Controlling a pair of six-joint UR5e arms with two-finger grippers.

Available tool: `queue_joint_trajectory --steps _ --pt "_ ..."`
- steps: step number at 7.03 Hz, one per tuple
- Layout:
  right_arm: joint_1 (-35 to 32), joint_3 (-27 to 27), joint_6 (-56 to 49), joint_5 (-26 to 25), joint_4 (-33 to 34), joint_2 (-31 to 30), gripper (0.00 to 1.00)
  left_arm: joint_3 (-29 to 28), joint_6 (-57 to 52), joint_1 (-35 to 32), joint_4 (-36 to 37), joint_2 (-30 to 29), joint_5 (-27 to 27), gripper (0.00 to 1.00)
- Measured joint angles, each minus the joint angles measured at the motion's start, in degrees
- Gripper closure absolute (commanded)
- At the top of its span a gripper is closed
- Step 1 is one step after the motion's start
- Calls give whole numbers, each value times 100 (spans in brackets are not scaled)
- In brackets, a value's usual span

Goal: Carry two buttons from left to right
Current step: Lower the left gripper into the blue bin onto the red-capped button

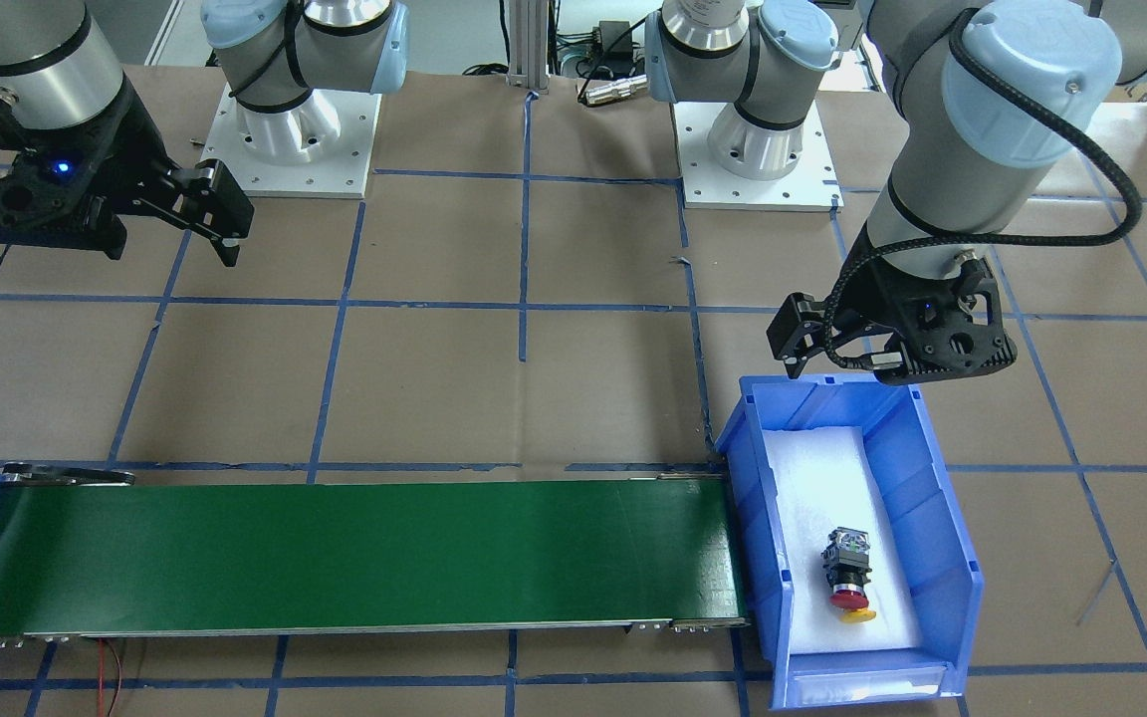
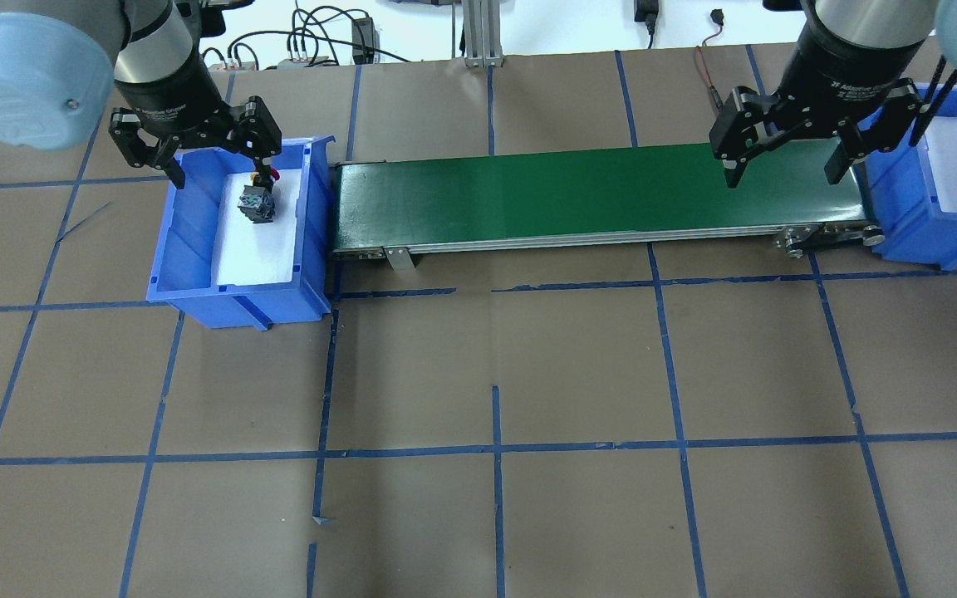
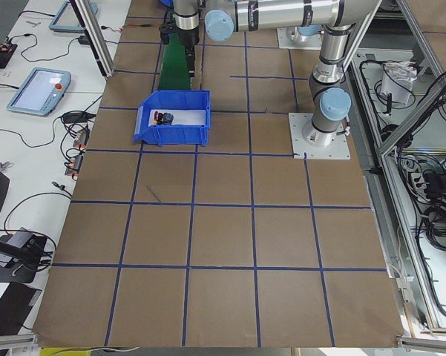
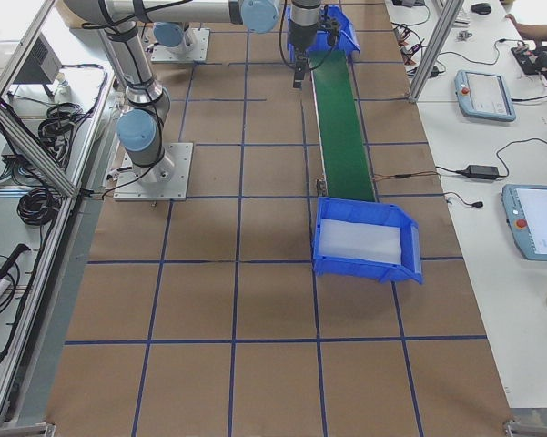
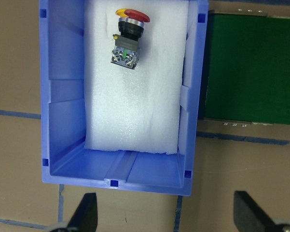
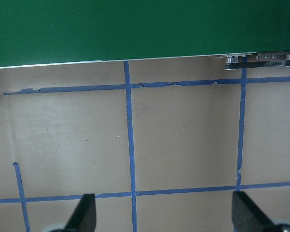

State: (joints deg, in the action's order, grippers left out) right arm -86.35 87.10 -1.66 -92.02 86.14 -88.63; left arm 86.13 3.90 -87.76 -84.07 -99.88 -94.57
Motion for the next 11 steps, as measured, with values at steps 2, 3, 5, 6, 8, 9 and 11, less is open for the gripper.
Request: queue_joint_trajectory --steps 2,3,5,6,8,9,11 --pt "4 -20 2 -2 -1 9 0 -36 -30 10 -37 -26 58 0" --pt "4 -56 1 -6 -18 11 0 -57 -95 33 -29 -63 60 0" --pt "23 -83 -1 -3 -29 20 0 -86 -221 183 172 -288 52 0" --pt "27 -85 -1 -2 -33 7 0 -86 -336 303 425 -471 75 0" --pt "26 -86 6 5 -54 -1 0 -85 -628 406 971 -827 94 0" --pt "21 -82 14 7 -56 -1 0 -84 -710 413 1298 -1017 96 0" --pt "6 -47 16 7 -77 -26 0 -80 -858 412 1664 -1273 91 0"
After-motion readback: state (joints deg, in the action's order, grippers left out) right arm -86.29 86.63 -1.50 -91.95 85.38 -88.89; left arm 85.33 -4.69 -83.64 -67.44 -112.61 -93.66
